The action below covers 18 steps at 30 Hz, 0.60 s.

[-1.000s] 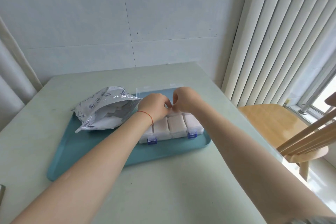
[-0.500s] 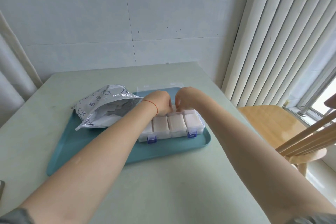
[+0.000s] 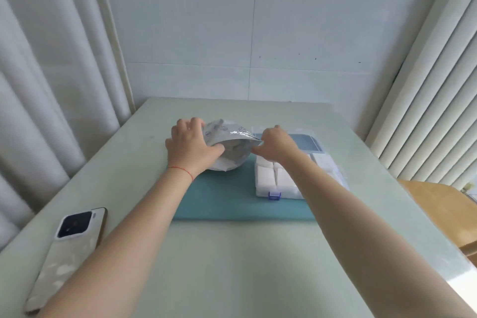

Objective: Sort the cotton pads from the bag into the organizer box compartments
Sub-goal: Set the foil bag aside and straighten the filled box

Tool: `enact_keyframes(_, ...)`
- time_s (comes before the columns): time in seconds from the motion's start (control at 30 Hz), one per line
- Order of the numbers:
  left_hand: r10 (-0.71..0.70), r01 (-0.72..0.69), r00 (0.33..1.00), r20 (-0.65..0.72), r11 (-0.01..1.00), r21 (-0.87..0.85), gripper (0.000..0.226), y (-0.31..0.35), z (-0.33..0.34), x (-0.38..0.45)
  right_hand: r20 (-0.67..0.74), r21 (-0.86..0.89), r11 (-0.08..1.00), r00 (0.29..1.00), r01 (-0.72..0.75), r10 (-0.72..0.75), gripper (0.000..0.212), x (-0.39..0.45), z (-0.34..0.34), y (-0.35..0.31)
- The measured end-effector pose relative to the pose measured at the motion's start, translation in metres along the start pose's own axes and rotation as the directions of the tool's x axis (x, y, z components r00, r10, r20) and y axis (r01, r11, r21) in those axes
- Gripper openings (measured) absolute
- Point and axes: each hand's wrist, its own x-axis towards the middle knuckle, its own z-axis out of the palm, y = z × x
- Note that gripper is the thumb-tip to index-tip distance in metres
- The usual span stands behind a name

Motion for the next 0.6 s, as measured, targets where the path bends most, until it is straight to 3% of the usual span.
enact_keyframes(0.07, -0.123, 0.087, 0.943, 0.31, 0.988, 0.129, 0.08, -0.033, -0.008, -0.003, -0.013, -0.017, 0.999, 0.999, -0.034, 0.034, 0.035, 0.004, 0.007, -0.011)
enact_keyframes(0.13, -0.096, 0.06, 0.914, 0.394, 0.993, 0.101, 0.075, -0.059, -0.008, -0.008, -0.035, -0.005, 0.998, 0.998, -0.058, 0.058, 0.019, 0.005, 0.01, -0.024)
enact_keyframes(0.23, -0.032, 0.047, 0.986, 0.164, 0.995, -0.092, 0.025, -0.077, -0.006, -0.01, -0.093, 0.026, 0.998, 0.993, -0.065, 0.067, 0.018, 0.007, 0.004, -0.039)
enact_keyframes(0.3, 0.01, -0.009, 1.0, 0.004, 0.984, -0.176, 0.005, -0.08, -0.014, -0.006, -0.148, 0.081, 0.995, 0.987, -0.05, 0.062, 0.016, 0.006, -0.005, -0.047)
enact_keyframes(0.37, 0.046, -0.082, 0.986, -0.159, 0.971, -0.225, 0.01, -0.079, -0.024, 0.0, -0.179, 0.1, 0.994, 0.982, -0.043, 0.06, 0.015, 0.005, -0.018, -0.05)
enact_keyframes(0.47, -0.026, -0.113, 0.944, -0.328, 0.911, -0.397, 0.005, -0.068, -0.046, 0.008, -0.153, 0.012, 0.996, 0.984, -0.093, 0.094, 0.012, 0.003, -0.04, -0.047)
enact_keyframes(0.53, -0.072, -0.109, 0.944, -0.323, 0.852, -0.512, 0.004, -0.06, -0.055, 0.012, -0.091, -0.072, 0.996, 0.994, -0.062, 0.055, 0.02, 0.0, -0.052, -0.051)
enact_keyframes(0.6, -0.069, -0.109, 0.962, -0.264, 0.79, -0.603, 0.002, -0.05, -0.062, 0.015, -0.106, -0.045, 0.996, 0.991, 0.076, -0.08, 0.036, -0.006, -0.061, -0.063)
